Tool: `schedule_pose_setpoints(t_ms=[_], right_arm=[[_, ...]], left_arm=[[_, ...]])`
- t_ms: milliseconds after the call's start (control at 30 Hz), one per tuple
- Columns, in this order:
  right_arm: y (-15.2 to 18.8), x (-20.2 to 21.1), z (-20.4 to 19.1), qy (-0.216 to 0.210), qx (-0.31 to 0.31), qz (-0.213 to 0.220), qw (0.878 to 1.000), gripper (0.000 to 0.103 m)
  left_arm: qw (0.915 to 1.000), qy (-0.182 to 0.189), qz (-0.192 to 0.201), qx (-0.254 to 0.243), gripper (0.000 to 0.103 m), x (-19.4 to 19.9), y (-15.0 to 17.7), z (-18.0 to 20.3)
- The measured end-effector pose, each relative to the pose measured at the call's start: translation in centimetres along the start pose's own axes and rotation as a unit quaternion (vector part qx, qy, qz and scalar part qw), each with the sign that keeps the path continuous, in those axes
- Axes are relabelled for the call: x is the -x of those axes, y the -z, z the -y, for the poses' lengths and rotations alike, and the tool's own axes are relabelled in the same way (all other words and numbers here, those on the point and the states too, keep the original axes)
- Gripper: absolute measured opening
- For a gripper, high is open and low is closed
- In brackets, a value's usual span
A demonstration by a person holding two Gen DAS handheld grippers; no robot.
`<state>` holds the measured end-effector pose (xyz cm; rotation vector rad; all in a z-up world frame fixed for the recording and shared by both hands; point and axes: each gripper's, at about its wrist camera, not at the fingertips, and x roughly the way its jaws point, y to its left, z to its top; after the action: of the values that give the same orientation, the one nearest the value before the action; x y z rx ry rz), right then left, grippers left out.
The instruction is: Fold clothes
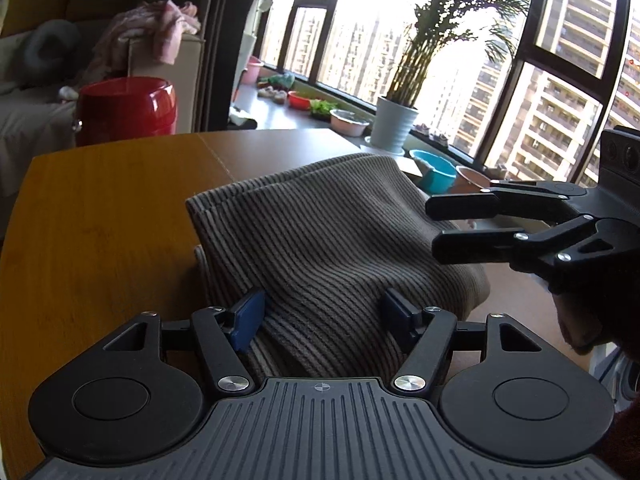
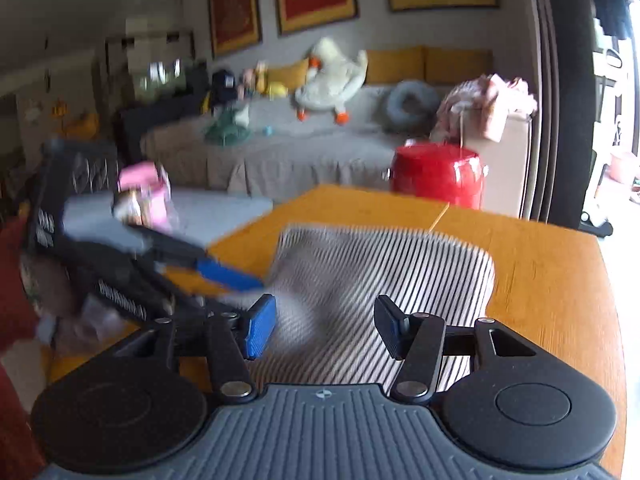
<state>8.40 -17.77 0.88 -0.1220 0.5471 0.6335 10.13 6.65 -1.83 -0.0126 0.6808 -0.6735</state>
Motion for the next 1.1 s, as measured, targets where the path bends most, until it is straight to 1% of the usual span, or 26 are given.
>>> schedule_pose_setpoints(t_ms=[33, 67, 133, 167, 200, 233, 267, 333, 400, 433, 500, 567, 633, 700, 733, 800, 867, 933, 967, 1033, 1100], right_arm=[[0.7, -0.4, -0.2, 0.008, 0.000, -0.001, 1.000, 0.057], [1.4, -0.5, -0.3, 0.012, -0.007, 0.009, 1.000, 0.058], [1.6, -0.3, -0.3, 0.012, -0.013, 0.013, 1.000, 0.058], [1.5, -0.2, -0.3, 0.011, -0.014, 0.013, 1.000, 0.058], [1.6, -0.2, -0.2, 0.010, -0.015, 0.013, 1.000, 0.059], [1.6, -0.2, -0.2, 0.010, -0.016, 0.013, 1.000, 0.059], [1.6, -0.2, -0.2, 0.009, -0.017, 0.013, 1.000, 0.059], [1.6, -0.2, -0.1, 0.008, -0.020, 0.012, 1.000, 0.061], [1.7, -0.2, -0.1, 0.006, -0.022, 0.012, 1.000, 0.061], [1.7, -0.2, 0.0, 0.006, -0.023, 0.012, 1.000, 0.061], [1.7, -0.1, 0.0, 0.005, -0.024, 0.011, 1.000, 0.061], [1.5, 0.2, 0.0, 0.004, -0.026, 0.007, 1.000, 0.061], [1.1, 0.8, 0.4, -0.001, -0.038, 0.001, 0.999, 0.062], [0.8, 1.9, 0.9, -0.005, -0.060, -0.005, 0.998, 0.062], [0.8, 2.8, 1.4, -0.014, -0.084, -0.009, 0.996, 0.063], [1.1, 4.5, 2.6, -0.038, -0.139, -0.016, 0.989, 0.070], [1.9, 6.0, 3.8, -0.064, -0.195, -0.027, 0.978, 0.075], [2.9, 6.9, 4.7, -0.088, -0.244, -0.046, 0.965, 0.075], [3.5, 7.1, 5.0, -0.103, -0.262, -0.053, 0.958, 0.075], [4.5, 7.1, 4.7, -0.130, -0.276, -0.073, 0.950, 0.075], [5.3, 6.2, 4.1, -0.143, -0.291, -0.094, 0.941, 0.075]], left_arm=[[1.0000, -0.003, -0.004, 0.006, 0.082, -0.2, 0.1, -0.2], [0.9998, -0.003, -0.013, 0.018, 0.084, -0.6, 0.4, -0.5], [0.9981, 0.011, -0.019, 0.058, 0.085, -1.0, 0.7, -1.4], [0.9973, 0.018, -0.018, 0.070, 0.083, -0.9, 0.6, -1.7], [0.9979, 0.013, -0.011, 0.063, 0.079, -0.4, 0.3, -1.5], [0.9990, 0.002, 0.003, 0.046, 0.076, 0.3, -0.3, -1.0], [0.9994, -0.010, 0.016, 0.028, 0.070, 1.0, -0.9, -0.6], [0.9986, -0.028, 0.044, -0.001, 0.069, 2.4, -2.1, 0.2], [0.9971, -0.028, 0.069, -0.014, 0.068, 3.2, -3.5, 0.4], [0.9967, -0.026, 0.074, -0.021, 0.066, 3.1, -4.2, 0.4], [0.9966, -0.021, 0.071, -0.038, 0.060, 2.0, -5.3, 0.5], [0.9965, -0.018, 0.062, -0.054, 0.060, 0.6, -6.4, 0.4], [0.9968, -0.025, 0.034, -0.068, 0.060, -1.8, -6.9, 0.0], [0.9978, -0.028, 0.014, -0.058, 0.060, -3.7, -6.7, -1.1], [0.9984, -0.027, 0.005, -0.050, 0.060, -4.5, -6.6, -1.7], [0.9991, -0.024, -0.008, -0.034, 0.061, -5.8, -6.4, -2.7], [0.9994, -0.021, -0.005, -0.025, 0.062, -5.7, -6.2, -3.2], [0.9995, -0.023, -0.004, -0.021, 0.065, -5.6, -6.1, -3.3], [0.9995, -0.024, -0.004, -0.018, 0.065, -5.6, -6.0, -3.4], [0.9996, -0.026, -0.003, -0.012, 0.067, -5.6, -6.0, -3.6], [0.9996, -0.027, -0.001, -0.006, 0.070, -5.6, -5.9, -3.7]])
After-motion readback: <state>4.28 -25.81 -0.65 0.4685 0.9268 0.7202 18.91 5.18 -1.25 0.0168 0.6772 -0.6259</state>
